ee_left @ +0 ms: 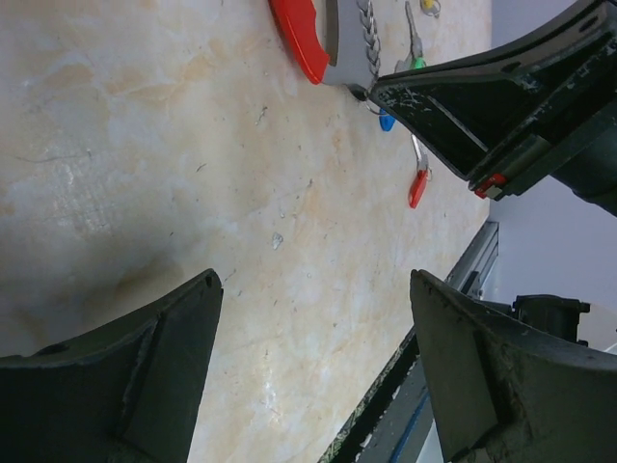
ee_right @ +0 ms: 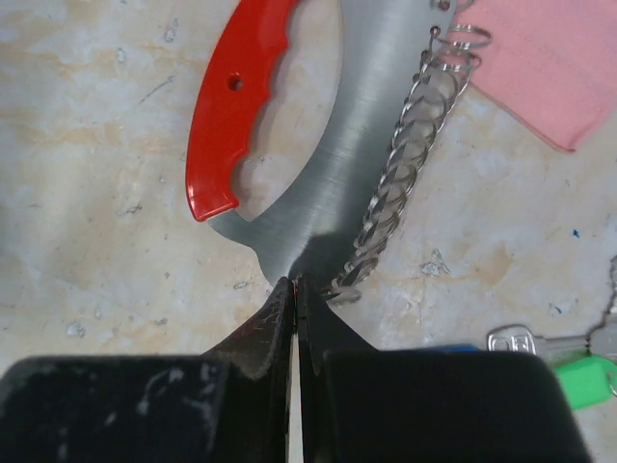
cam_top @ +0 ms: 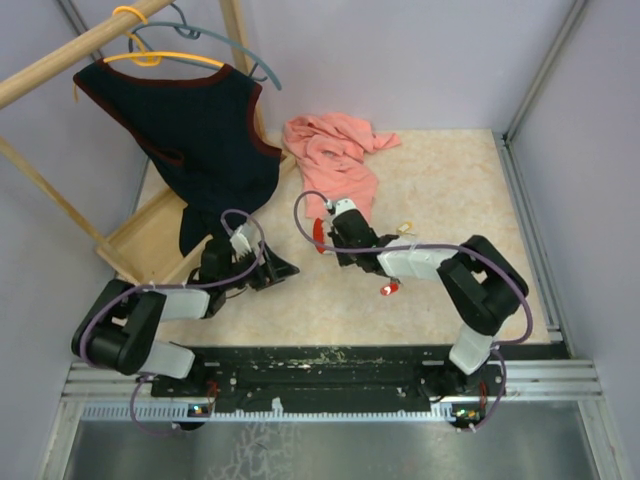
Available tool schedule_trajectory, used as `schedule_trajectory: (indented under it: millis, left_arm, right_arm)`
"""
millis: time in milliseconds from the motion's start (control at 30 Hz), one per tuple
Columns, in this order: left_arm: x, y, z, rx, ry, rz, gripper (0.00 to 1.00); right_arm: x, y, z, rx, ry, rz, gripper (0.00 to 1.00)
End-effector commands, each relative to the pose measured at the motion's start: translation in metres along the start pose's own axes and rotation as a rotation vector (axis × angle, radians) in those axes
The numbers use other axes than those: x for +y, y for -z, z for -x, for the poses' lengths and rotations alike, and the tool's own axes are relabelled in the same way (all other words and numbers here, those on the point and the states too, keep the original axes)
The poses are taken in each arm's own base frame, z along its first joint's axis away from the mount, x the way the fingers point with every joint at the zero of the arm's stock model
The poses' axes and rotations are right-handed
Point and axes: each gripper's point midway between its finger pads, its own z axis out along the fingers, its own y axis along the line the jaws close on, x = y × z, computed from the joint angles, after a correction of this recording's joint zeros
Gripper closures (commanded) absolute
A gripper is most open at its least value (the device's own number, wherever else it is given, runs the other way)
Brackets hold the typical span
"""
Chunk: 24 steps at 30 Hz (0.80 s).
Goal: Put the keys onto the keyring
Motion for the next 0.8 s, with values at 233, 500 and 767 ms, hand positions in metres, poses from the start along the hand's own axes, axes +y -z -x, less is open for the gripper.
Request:
schedule_trajectory:
  millis: [233, 500, 767]
  left_arm:
    - [-0.025, 0.008, 0.016, -0.05, -0.015, -0.062, 0.15]
    - [-0.027, 0.002, 0.008, -0.035, 0.143, -0.113, 0.15]
    - [-0.03, -0.013, -0.003, -0.005, 0.305, -0.176, 0.2]
  right_arm:
    - [0.023, 0.065, 0.049, -0.235, 0.017, 0.172, 1.0]
    - [0.043, 0.075, 0.03, -0.235, -0.043, 0.264, 1.0]
    - [0.061, 0.084, 0.019, -0.228, -0.054, 0.317, 1.0]
